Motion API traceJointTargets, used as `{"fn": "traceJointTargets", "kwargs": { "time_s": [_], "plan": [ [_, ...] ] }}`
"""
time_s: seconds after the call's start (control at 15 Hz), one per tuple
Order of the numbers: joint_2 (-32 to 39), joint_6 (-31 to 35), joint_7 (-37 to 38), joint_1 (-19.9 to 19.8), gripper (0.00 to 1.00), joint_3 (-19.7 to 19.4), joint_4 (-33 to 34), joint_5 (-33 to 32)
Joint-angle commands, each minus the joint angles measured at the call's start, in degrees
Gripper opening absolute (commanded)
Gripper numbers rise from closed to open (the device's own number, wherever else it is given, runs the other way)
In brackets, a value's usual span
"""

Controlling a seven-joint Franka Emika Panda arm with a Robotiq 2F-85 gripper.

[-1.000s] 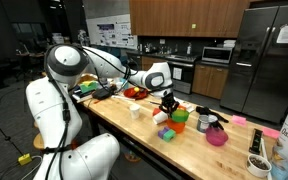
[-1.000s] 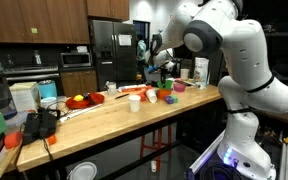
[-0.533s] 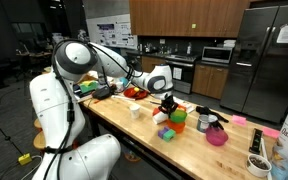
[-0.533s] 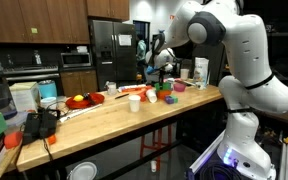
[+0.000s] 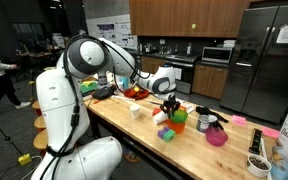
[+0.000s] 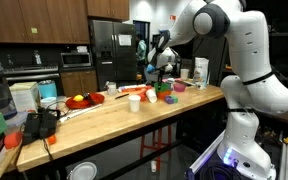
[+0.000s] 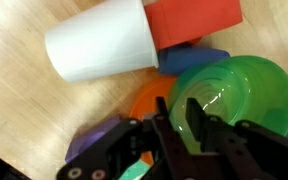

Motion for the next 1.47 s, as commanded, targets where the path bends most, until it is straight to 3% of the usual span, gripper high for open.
{"fn": "traceJointTargets", "kwargs": {
  "time_s": [0.0,0.33,0.47,1.07,1.4],
  "plan": [
    [-7.3,2.3,3.2,-6.1,0.58,6.4,0.1,-5.0],
    [-11.4,3.0,6.6,-16.7,0.93,16.8,0.4,-10.9],
    [-13.1,3.4,8.6,-21.6,1.0,21.7,0.4,-13.9],
    [-18.0,3.5,13.0,-50.7,1.0,51.4,0.2,-21.6],
    [-21.4,3.0,16.3,-59.1,1.0,59.2,-1.0,-27.0]
  ]
}}
